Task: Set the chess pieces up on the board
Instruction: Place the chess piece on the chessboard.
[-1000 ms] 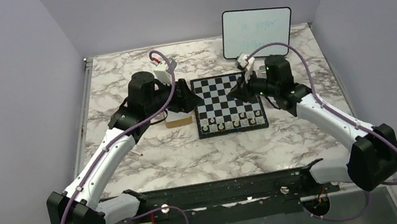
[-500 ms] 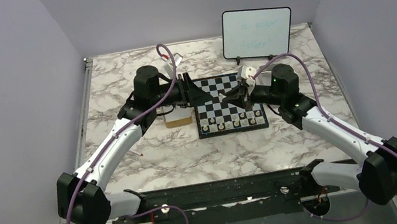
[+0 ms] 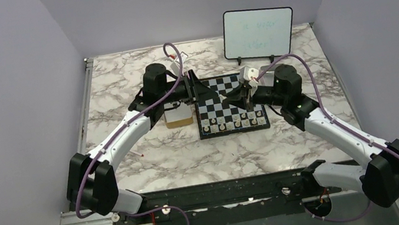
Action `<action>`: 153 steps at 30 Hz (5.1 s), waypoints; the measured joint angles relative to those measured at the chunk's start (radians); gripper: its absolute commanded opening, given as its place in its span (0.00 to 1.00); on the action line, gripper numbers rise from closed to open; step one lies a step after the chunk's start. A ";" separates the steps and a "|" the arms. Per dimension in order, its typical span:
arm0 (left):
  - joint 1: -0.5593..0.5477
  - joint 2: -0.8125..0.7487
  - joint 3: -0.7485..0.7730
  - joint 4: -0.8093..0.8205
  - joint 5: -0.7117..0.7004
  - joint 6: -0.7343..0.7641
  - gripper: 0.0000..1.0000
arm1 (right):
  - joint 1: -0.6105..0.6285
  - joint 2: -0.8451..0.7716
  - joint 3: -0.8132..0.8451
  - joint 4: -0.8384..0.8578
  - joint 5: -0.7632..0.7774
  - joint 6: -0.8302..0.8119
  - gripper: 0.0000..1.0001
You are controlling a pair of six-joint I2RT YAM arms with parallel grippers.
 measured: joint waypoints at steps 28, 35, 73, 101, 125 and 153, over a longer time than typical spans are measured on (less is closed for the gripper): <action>-0.030 0.068 0.000 0.140 0.028 -0.118 0.24 | 0.000 -0.002 0.000 0.008 -0.001 0.000 0.18; -0.036 0.069 0.000 0.142 0.031 -0.116 0.07 | 0.000 -0.002 0.000 0.008 0.000 0.000 0.26; -0.274 0.105 0.196 -0.239 -0.606 0.528 0.07 | -0.414 0.139 0.021 -0.219 0.668 0.728 0.68; -0.349 0.433 0.273 -0.282 -0.698 0.567 0.07 | -0.452 -0.014 -0.025 -0.255 0.797 0.804 0.77; -0.357 0.486 0.287 -0.308 -0.742 0.558 0.07 | -0.452 -0.036 -0.034 -0.256 0.835 0.786 0.77; -0.357 0.526 0.287 -0.313 -0.743 0.564 0.14 | -0.452 -0.037 -0.034 -0.256 0.847 0.778 0.77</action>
